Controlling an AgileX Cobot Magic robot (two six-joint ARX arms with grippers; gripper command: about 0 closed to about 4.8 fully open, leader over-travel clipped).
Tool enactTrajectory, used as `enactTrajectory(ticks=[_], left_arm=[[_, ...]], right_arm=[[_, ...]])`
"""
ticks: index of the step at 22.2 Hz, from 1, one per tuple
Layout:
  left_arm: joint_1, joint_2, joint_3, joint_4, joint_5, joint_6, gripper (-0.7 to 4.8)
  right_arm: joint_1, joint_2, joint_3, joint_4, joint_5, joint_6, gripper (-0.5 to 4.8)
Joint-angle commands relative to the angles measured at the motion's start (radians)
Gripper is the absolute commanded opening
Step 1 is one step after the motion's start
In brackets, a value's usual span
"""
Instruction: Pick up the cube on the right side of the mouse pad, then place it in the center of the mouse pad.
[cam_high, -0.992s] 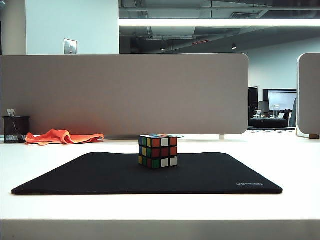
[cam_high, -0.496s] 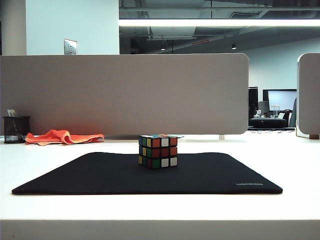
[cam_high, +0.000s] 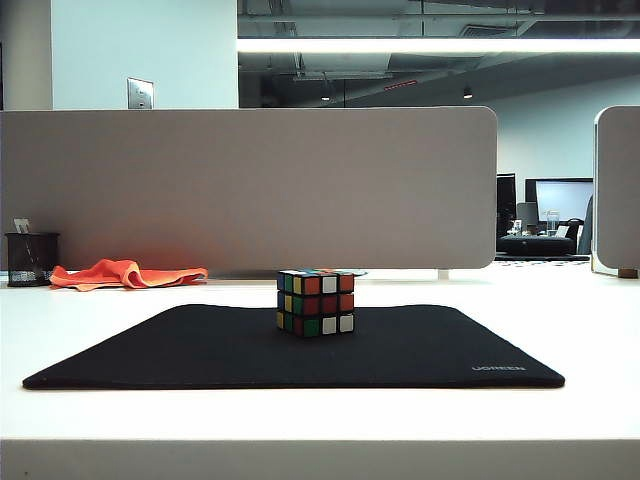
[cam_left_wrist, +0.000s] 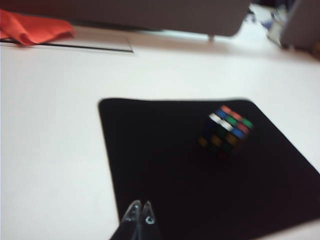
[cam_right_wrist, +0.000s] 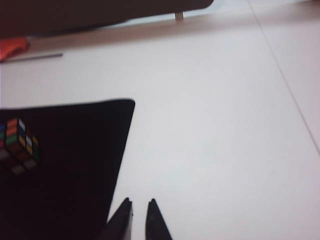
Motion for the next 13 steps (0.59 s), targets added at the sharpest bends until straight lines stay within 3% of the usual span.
enactTrajectory(ticks=[1, 5, 13], left_arm=[[0.000, -0.002, -0.048, 0.120, -0.076, -0.013, -0.06], [0.000, -0.002, -0.106, 0.182, -0.125, 0.019, -0.06], [0.000, -0.005, -0.175, 0.274, -0.116, 0.092, -0.06]], right_arm=[[0.001, -0.002, -0.039, 0.129, 0.003, -0.010, 0.54], [0.001, -0.004, -0.093, 0.217, 0.003, -0.092, 0.53], [0.001, -0.077, -0.152, 0.243, 0.019, -0.196, 0.54]])
